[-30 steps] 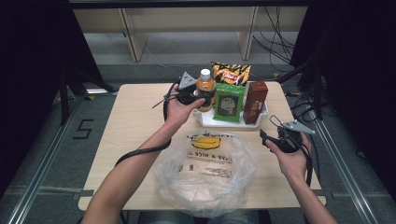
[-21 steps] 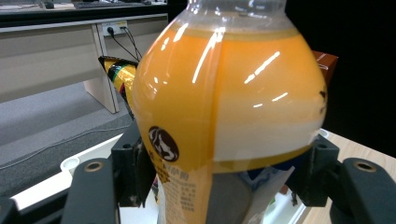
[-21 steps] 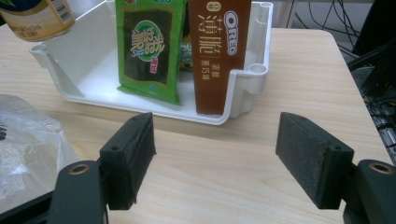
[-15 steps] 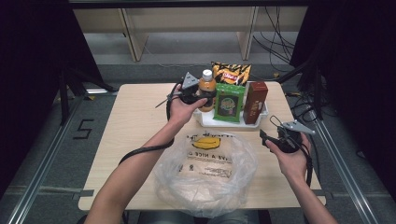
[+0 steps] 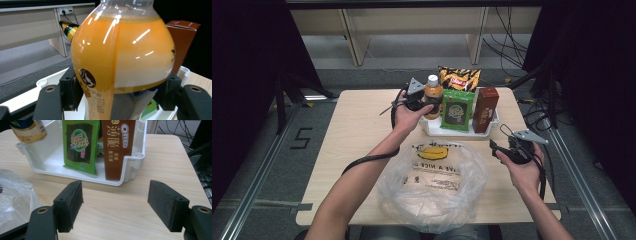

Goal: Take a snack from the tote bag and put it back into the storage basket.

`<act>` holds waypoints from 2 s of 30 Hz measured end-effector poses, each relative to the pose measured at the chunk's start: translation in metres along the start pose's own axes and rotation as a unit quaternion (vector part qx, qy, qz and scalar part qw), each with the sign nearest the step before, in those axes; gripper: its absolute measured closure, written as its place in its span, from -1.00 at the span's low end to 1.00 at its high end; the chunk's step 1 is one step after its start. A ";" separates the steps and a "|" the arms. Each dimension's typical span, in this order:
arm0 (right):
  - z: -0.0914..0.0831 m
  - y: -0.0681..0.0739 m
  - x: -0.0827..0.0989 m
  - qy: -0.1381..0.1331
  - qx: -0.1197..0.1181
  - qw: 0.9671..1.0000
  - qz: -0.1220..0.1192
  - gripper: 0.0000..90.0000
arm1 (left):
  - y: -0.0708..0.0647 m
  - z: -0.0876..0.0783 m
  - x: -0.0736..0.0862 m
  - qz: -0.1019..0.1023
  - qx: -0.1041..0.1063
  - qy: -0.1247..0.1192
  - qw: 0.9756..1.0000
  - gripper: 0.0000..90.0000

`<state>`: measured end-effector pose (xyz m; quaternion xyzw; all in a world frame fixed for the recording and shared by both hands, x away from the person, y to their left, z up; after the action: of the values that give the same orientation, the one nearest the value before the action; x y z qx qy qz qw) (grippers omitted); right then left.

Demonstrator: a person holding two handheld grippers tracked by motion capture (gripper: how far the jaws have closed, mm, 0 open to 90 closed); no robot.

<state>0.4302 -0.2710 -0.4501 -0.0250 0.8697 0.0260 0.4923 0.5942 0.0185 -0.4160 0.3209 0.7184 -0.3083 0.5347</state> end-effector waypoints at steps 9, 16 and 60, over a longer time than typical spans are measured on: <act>0.000 0.000 0.000 -0.001 -0.003 1.000 0.002 -0.36 | 0.005 0.005 0.006 -0.002 -0.003 0.008 1.000 -0.24; 0.001 0.000 0.001 -0.002 0.000 1.000 -0.003 -0.36 | 0.008 0.010 0.011 -0.006 -0.007 0.013 1.000 -0.24; 0.003 -0.002 0.002 0.000 -0.009 1.000 -0.020 -0.36 | 0.016 0.027 0.035 -0.015 -0.016 0.045 0.999 -0.24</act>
<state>0.4320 -0.2728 -0.4533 -0.0468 0.8685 0.0242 0.4928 0.6150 0.0115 -0.4575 0.3145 0.7513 -0.2901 0.5025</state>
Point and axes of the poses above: each handheld gripper's, and its own axes: z roughly forward along the jaws, x roughly out of its underside, y roughly to its left, the point moved 3 cm from there along z, roughly forward along the jaws, and after that the axes turned 10 degrees about x, right-handed, at the moved point
